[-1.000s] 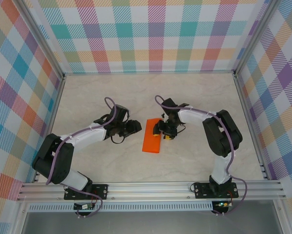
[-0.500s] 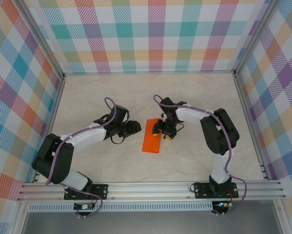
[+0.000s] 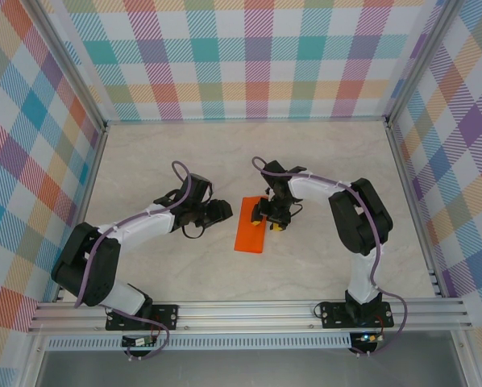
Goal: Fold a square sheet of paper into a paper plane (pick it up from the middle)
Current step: Hold the square sheet of paper at the center of the table.
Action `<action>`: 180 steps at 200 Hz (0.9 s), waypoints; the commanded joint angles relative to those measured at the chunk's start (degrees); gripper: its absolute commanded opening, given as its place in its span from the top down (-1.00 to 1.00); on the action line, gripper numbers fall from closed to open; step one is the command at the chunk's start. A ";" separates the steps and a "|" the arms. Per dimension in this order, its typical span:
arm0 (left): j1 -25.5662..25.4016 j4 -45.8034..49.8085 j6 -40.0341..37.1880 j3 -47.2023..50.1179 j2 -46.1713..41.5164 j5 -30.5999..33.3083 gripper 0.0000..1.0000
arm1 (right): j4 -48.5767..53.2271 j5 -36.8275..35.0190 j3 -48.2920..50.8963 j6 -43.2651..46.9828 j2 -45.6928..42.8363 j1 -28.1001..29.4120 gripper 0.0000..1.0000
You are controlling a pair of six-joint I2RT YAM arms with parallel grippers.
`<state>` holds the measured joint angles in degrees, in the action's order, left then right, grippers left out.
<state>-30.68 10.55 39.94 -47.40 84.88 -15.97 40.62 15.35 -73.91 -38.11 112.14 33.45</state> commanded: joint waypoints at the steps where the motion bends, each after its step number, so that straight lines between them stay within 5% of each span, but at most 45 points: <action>1: -0.22 1.10 -0.91 0.55 -1.65 0.58 0.10 | 4.61 -4.63 1.33 0.36 3.87 0.30 -0.21; 180: -0.23 0.97 -1.12 0.43 -1.18 -0.46 0.11 | 6.23 -6.04 0.19 1.55 6.43 0.30 -0.22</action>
<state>-30.68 10.57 39.57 -47.40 84.88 -15.81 43.20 14.35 -76.14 -37.85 113.82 33.45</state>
